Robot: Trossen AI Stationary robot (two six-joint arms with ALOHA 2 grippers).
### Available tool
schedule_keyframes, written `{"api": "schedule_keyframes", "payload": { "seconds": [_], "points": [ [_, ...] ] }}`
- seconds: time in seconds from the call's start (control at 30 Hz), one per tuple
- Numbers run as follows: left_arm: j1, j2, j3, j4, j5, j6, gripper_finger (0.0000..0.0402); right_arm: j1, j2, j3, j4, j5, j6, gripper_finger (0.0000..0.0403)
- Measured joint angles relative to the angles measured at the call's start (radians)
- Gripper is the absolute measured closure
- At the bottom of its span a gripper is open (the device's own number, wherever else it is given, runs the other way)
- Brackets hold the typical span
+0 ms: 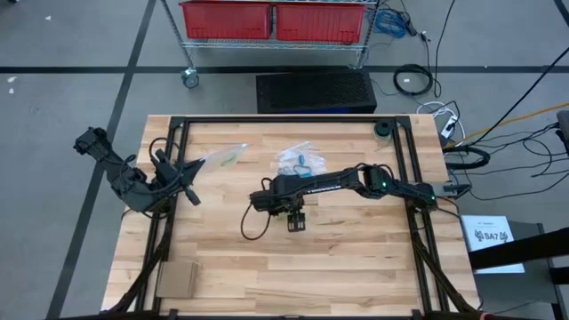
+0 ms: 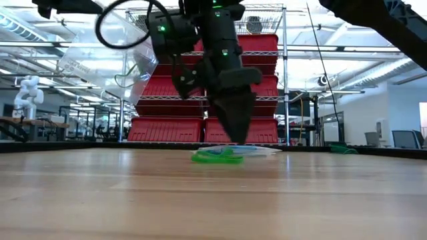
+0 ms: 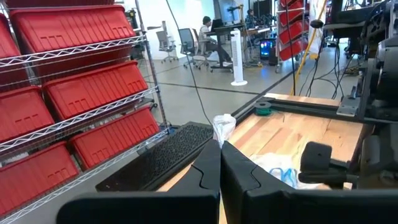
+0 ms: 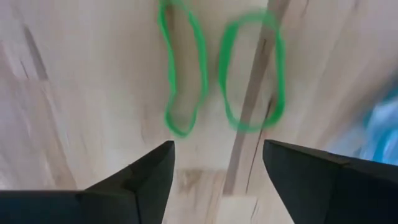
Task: Sort rubber bands
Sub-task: Put the green rubber band into the open transparent zip lock bag
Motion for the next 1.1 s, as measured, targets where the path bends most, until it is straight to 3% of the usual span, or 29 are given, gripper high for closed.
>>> {"api": "schedule_keyframes", "payload": {
  "seconds": [0.17, 0.47, 0.87, 0.97, 1.1],
  "points": [
    [0.0, 0.0, 0.0, 0.0, 0.002, -0.001, 0.0401, -0.001, 0.0, -0.004, 0.096, 0.001, -0.096, 0.0181],
    [0.0, 0.0, 0.0, -0.006, 0.014, -0.002, 0.0401, -0.023, -0.008, -0.13, 0.263, 0.035, -0.164, 0.0251],
    [0.0, 0.0, 0.0, -0.007, 0.017, -0.002, 0.0401, -0.028, -0.004, -0.131, 0.268, 0.048, -0.176, 0.034],
    [0.0, 0.0, 0.0, -0.007, 0.017, -0.002, 0.0401, -0.024, 0.0, -0.117, 0.258, 0.051, -0.156, 0.0345],
    [0.0, 0.0, 0.0, -0.008, 0.017, -0.003, 0.0401, -0.016, 0.004, -0.093, 0.233, 0.063, -0.114, 0.0311]
  ]
}}
